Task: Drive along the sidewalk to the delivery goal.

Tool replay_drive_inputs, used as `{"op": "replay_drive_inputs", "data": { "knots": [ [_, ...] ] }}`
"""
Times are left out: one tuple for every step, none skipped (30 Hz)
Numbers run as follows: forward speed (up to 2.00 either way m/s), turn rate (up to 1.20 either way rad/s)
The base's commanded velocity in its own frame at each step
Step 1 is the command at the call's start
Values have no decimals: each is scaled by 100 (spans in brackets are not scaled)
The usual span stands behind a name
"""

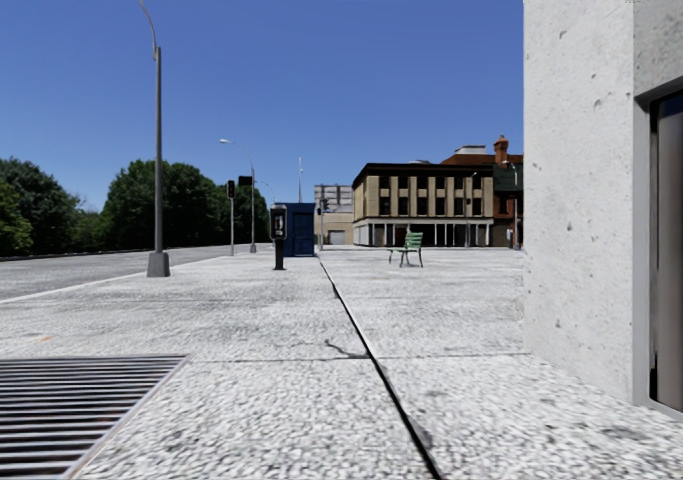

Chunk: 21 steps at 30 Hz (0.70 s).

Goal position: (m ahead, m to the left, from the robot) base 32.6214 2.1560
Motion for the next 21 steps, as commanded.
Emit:
{"op": "replay_drive_inputs", "data": {
  "knots": [
    [199,-26],
    [199,-26],
    [199,-26],
    [199,-26],
    [199,-26],
    [199,-26],
    [199,-22],
    [199,0],
    [199,0],
    [199,0],
    [199,0],
    [199,0],
    [199,0],
    [199,0],
    [199,0],
    [199,0],
    [199,0],
    [199,0],
    [199,0],
    [199,0],
    [199,0]
  ]
}}
